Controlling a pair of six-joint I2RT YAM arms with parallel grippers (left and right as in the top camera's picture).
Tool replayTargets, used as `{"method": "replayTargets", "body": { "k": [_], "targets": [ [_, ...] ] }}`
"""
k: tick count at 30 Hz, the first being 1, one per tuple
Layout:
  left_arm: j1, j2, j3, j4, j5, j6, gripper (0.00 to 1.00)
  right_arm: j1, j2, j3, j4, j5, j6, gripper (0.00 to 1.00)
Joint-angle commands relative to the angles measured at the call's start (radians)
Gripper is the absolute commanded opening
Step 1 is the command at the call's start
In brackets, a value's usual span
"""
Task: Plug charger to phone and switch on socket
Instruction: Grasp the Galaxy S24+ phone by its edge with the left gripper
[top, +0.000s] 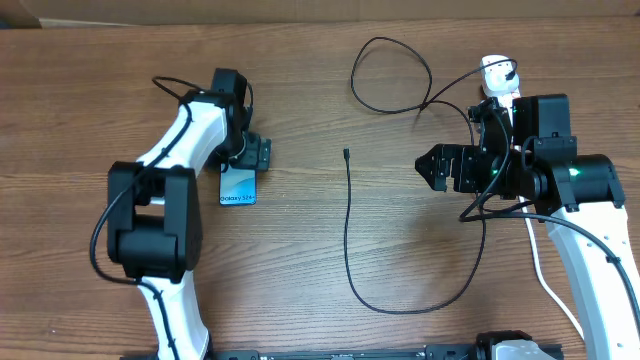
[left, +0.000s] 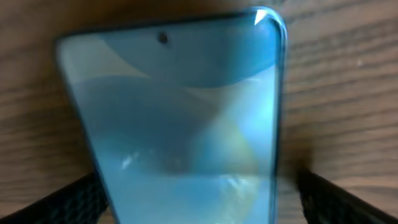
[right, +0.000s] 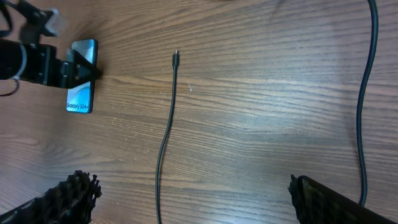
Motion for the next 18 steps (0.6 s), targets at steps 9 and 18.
{"method": "replayTargets", "body": {
  "k": [9, 18],
  "targets": [
    [0.004, 0.029, -0.007, -0.021, -0.019, -0.108, 0.91, -0.002, 0.0, 0.023, 0.004, 0.024, -0.001, 1.0],
    [0.004, 0.029, -0.007, -0.064, -0.011, -0.131, 0.83, -0.002, 0.0, 0.023, 0.007, 0.024, -0.001, 1.0]
  ]
}}
